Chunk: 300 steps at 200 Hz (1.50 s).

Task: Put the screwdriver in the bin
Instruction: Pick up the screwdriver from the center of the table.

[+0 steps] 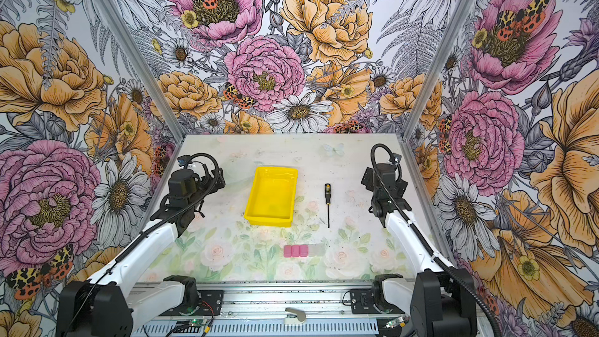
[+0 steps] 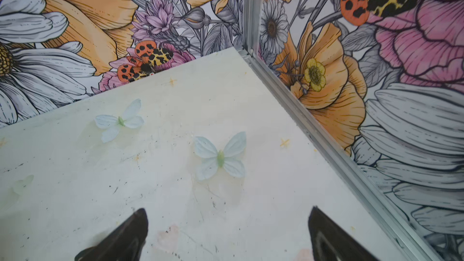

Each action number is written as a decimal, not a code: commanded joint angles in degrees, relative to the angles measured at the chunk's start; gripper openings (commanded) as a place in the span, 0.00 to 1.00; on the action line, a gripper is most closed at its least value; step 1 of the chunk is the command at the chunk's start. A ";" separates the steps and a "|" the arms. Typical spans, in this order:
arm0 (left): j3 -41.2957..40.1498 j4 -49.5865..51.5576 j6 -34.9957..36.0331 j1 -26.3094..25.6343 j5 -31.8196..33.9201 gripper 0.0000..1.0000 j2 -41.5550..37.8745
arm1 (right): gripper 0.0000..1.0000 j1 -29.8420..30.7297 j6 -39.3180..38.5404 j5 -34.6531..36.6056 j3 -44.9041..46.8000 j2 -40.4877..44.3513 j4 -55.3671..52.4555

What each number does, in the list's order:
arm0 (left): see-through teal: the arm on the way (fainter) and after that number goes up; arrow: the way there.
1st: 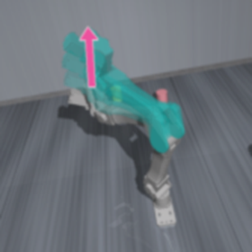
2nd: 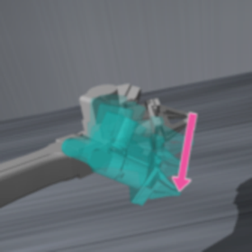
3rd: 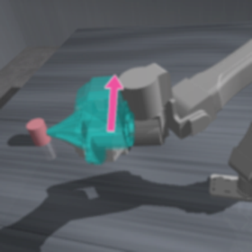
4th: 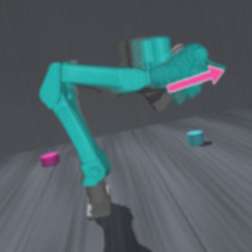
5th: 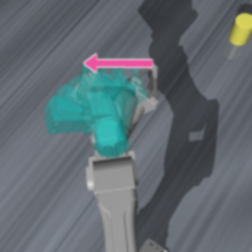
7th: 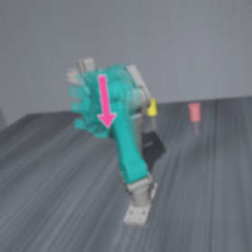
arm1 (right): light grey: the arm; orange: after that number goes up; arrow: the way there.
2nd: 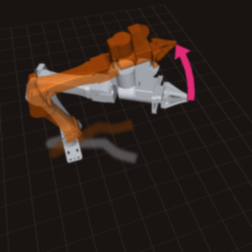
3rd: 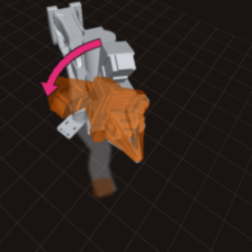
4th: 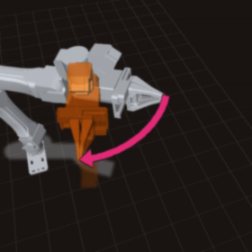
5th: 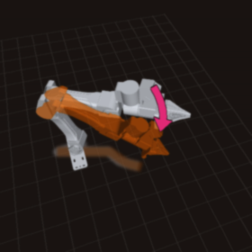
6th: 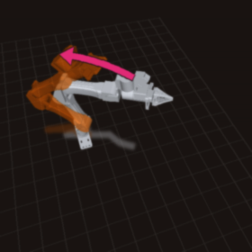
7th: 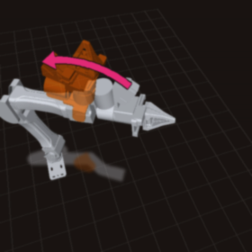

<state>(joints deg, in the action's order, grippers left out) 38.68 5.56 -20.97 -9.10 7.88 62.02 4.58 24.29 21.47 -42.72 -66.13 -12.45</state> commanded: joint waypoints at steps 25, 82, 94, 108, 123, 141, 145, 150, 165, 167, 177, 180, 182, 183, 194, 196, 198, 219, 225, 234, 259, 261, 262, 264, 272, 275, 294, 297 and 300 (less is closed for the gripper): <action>5.31 14.78 -8.10 -3.62 -5.13 0.99 -0.24 | 0.99 3.12 9.41 -0.95 -5.89 -2.63 -17.79; 6.91 18.73 -10.04 -6.77 -10.08 0.99 1.26 | 0.99 7.05 10.92 -4.24 -10.44 -6.50 -21.95; 7.65 19.69 -10.21 -7.19 -11.18 0.99 2.53 | 1.00 8.03 11.08 -5.67 -10.99 -7.34 -21.92; 8.89 20.64 -10.65 -7.73 -12.33 0.99 3.64 | 0.99 9.37 11.13 -7.40 -11.58 -8.48 -21.92; 10.26 21.57 -11.01 -8.27 -13.54 0.99 4.58 | 1.00 11.03 11.04 -7.98 -12.40 -9.28 -22.34; 12.08 22.31 -11.50 -9.27 -15.00 0.99 5.73 | 1.00 12.66 10.69 -8.29 -13.81 -10.60 -23.07; 12.47 22.52 -11.56 -9.65 -15.28 0.99 6.01 | 0.99 13.04 10.52 -8.37 -14.20 -11.00 -23.21; 13.12 22.89 -11.49 -10.07 -15.50 0.99 6.39 | 1.00 13.51 10.26 -8.38 -14.68 -11.58 -23.49; 14.50 23.45 -11.37 -11.41 -16.11 0.99 7.05 | 1.00 14.75 9.77 -8.28 -16.24 -13.24 -24.23; 14.61 23.38 -11.42 -11.60 -16.20 0.99 7.06 | 1.00 14.82 9.73 -8.29 -16.52 -13.48 -24.28; 15.27 23.41 -11.17 -12.52 -16.50 0.99 7.35 | 1.00 15.47 9.47 -8.38 -17.44 -14.21 -24.41; 15.48 23.43 -11.08 -12.78 -16.58 0.99 7.37 | 0.99 15.61 9.38 -8.38 -17.74 -14.42 -24.53; 15.62 23.42 -11.04 -12.96 -16.65 0.99 7.40 | 1.00 15.72 9.31 -8.42 -17.81 -14.63 -24.55; 15.68 23.38 -10.98 -13.04 -16.66 0.99 7.41 | 0.99 15.72 9.29 -8.40 -17.96 -14.68 -24.55; 16.21 23.42 -10.84 -13.80 -17.25 0.99 7.72 | 1.00 16.23 8.70 -8.71 -19.11 -15.63 -24.64; 16.27 23.41 -10.76 -14.03 -17.39 0.99 7.76 | 0.99 16.29 8.56 -8.79 -19.28 -15.79 -24.64; 16.37 23.41 -10.69 -14.13 -17.51 0.99 7.85 | 0.99 16.33 8.44 -8.86 -19.49 -15.92 -24.58; 17.02 23.41 -10.53 -15.68 -18.15 0.99 8.39 | 1.00 16.65 7.70 -9.69 -21.04 -18.31 -24.91; 17.16 23.37 -10.33 -16.12 -18.24 0.99 8.56 | 1.00 16.69 7.62 -9.81 -21.34 -19.10 -24.91; 17.52 23.48 -10.15 -16.86 -18.25 0.99 8.65 | 0.99 16.66 7.68 -10.04 -21.84 -20.37 -24.91; 18.25 23.89 -10.00 -18.62 -17.84 0.99 8.79 | 1.00 17.42 8.15 -11.10 -24.36 -24.40 -24.90; 18.25 23.97 -10.06 -18.75 -17.75 0.99 8.75 | 0.99 17.53 8.14 -11.10 -24.59 -24.75 -24.91; 18.26 24.01 -10.10 -18.84 -17.74 0.99 8.74 | 1.00 17.64 8.14 -11.06 -24.73 -24.93 -24.91; 18.23 24.02 -10.13 -18.93 -17.70 0.99 8.73 | 1.00 17.72 8.23 -11.09 -24.94 -25.17 -24.91; 18.19 24.00 -10.28 -19.40 -17.44 0.99 8.65 | 1.00 18.15 8.30 -10.99 -25.83 -26.43 -24.92; 18.19 24.01 -10.34 -19.55 -17.38 0.99 8.68 | 0.99 18.31 8.38 -10.91 -26.16 -26.81 -24.87; 17.86 23.99 -10.58 -20.29 -17.10 0.99 8.65 | 0.99 18.70 8.88 -10.51 -27.92 -29.60 -24.82; 17.83 24.00 -10.56 -20.29 -17.07 0.99 8.72 | 0.99 18.71 8.91 -10.56 -28.18 -30.07 -24.75; 17.77 24.01 -10.58 -20.41 -17.03 0.99 8.80 | 0.99 18.79 9.03 -10.50 -28.45 -30.46 -24.81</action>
<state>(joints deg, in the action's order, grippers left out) 55.51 28.99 -31.59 -28.75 -8.86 70.87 22.61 32.99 10.79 -67.94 -94.17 -37.08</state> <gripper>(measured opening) 0.986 0.995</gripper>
